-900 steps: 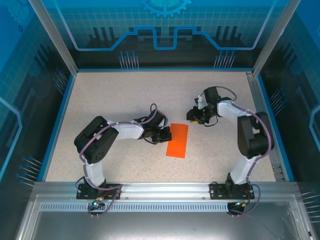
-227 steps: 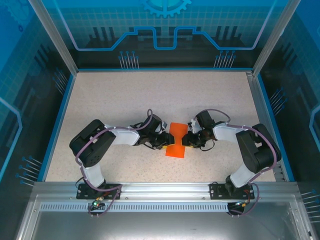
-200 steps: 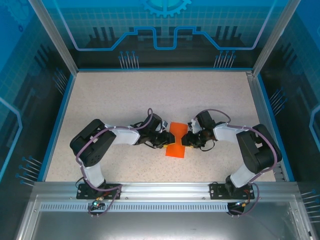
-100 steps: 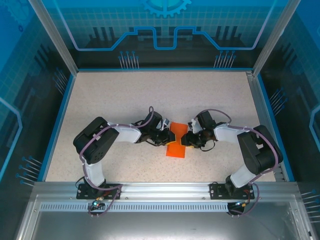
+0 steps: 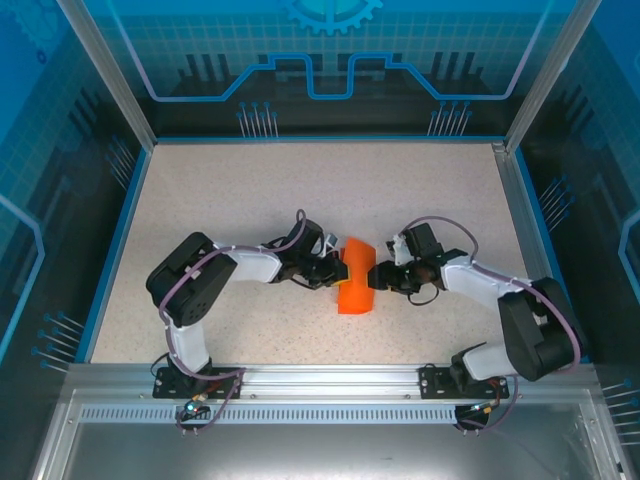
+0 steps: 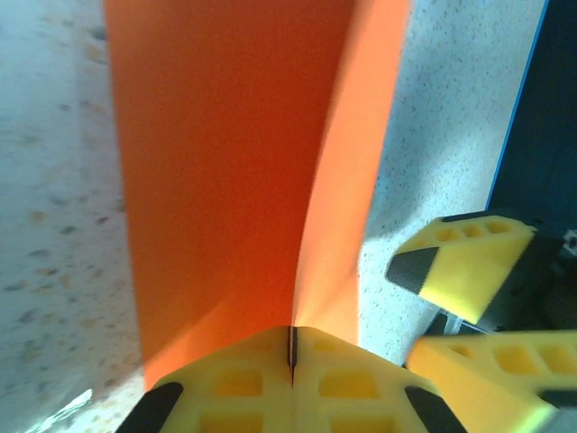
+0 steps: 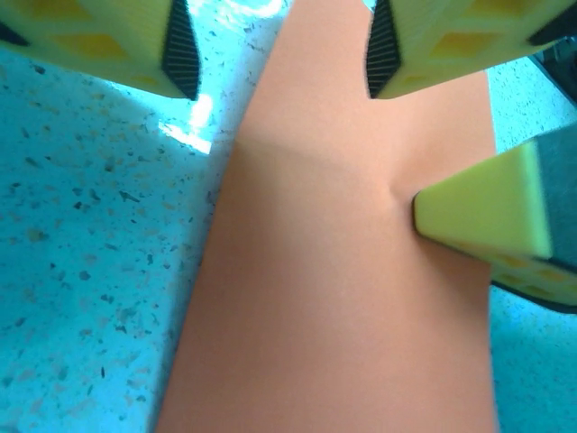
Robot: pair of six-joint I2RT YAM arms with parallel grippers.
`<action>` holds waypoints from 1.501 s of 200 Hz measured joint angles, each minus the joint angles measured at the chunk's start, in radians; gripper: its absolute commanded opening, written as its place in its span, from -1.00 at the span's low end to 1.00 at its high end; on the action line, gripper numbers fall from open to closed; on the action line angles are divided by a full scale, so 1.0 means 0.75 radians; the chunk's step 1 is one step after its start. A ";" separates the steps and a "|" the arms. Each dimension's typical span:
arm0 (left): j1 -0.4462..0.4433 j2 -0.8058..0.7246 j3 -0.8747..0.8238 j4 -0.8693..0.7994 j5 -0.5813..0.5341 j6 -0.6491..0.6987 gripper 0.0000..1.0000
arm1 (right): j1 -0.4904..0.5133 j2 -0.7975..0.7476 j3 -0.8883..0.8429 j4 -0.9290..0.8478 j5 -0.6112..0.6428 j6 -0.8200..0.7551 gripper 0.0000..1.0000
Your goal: Fold a paper plane with a square sheet of paper (pick it up from the middle)
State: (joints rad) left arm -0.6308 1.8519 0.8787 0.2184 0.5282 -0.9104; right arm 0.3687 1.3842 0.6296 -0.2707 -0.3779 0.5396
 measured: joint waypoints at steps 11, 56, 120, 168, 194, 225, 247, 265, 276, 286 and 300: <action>0.012 -0.013 -0.007 -0.020 -0.001 0.009 -1.00 | 0.011 -0.049 -0.010 0.004 0.007 0.004 0.33; 0.031 -0.084 -0.014 -0.085 -0.010 0.062 -1.00 | 0.150 -0.206 -0.030 0.002 0.111 -0.022 0.32; 0.032 -0.146 -0.014 -0.126 0.005 0.066 -1.00 | 0.168 -0.337 -0.039 -0.046 0.285 -0.006 0.32; 0.038 -0.452 0.046 -0.374 -0.054 0.170 -1.00 | 0.168 -0.466 -0.069 -0.098 0.343 0.031 0.27; 0.045 -0.590 0.135 -0.550 -0.141 0.252 -1.00 | 0.168 -0.590 -0.121 -0.075 0.365 0.045 0.28; 0.045 -0.630 0.172 -0.658 -0.185 0.307 -1.00 | 0.168 -0.714 -0.225 0.015 0.368 0.039 0.44; 0.045 -0.563 0.172 -0.694 -0.186 0.326 -1.00 | 0.169 -0.754 -0.253 0.033 0.371 0.040 0.94; 0.044 -0.468 0.172 -0.698 -0.185 0.342 -1.00 | 0.169 -0.758 -0.251 0.021 0.408 0.068 0.94; 0.044 -0.408 0.168 -0.689 -0.186 0.340 -1.00 | 0.168 -0.757 -0.251 0.002 0.416 0.077 0.94; 0.044 -0.372 0.152 -0.665 -0.185 0.330 -1.00 | 0.168 -0.755 -0.251 -0.003 0.413 0.080 0.90; 0.044 -0.335 0.120 -0.626 -0.186 0.304 -1.00 | 0.169 -0.755 -0.253 0.015 0.377 0.067 0.78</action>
State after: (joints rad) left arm -0.5976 1.6009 0.9688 -0.2508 0.3889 -0.6827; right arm 0.4957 0.8181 0.4400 -0.2596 -0.0948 0.5900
